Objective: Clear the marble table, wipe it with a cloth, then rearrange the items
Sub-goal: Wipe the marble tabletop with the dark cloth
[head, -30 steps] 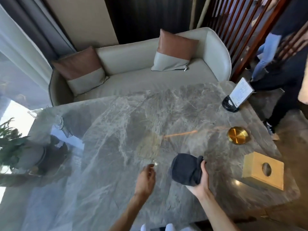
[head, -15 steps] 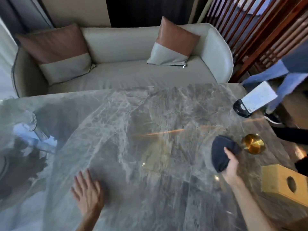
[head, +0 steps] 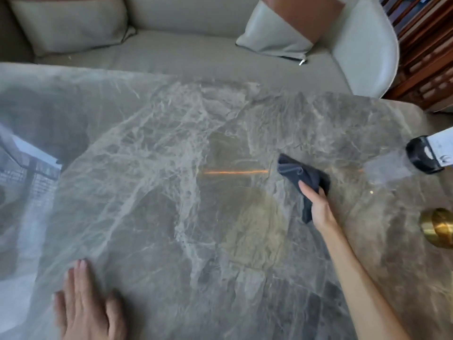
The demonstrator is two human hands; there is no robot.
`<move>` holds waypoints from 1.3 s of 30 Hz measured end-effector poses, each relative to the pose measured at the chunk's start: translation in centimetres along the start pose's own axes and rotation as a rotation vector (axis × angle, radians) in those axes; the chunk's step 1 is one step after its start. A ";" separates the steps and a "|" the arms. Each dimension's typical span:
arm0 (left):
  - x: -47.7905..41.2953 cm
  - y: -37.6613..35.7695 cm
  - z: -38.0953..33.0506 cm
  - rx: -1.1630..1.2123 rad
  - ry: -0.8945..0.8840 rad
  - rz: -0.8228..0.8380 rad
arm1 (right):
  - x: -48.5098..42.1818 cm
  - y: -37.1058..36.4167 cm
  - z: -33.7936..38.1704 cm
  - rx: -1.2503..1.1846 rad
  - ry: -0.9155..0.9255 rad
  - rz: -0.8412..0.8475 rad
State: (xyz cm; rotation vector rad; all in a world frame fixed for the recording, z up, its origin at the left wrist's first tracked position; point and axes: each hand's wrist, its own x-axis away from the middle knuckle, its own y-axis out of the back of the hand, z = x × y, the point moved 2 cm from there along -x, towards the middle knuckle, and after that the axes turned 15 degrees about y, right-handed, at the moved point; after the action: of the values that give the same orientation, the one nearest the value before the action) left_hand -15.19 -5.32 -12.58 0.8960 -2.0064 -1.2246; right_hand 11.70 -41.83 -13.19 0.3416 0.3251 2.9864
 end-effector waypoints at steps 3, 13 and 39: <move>0.0 -0.1 0.1 -0.001 0.008 -0.005 | -1.0 -3.2 1.7 0.004 0.028 0.134; 0.5 -0.2 0.0 -0.026 -0.032 -0.051 | -1.5 -6.9 2.6 0.123 0.044 0.461; 0.0 -1.2 2.1 -0.232 -0.056 0.036 | 14.0 -5.1 -1.6 0.083 0.004 0.024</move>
State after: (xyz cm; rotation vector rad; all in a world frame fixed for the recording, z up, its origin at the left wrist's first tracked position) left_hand -16.56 -4.66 -14.49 0.7159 -1.8668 -1.4416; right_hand -1.81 -35.23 -12.96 0.3500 0.4494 3.0035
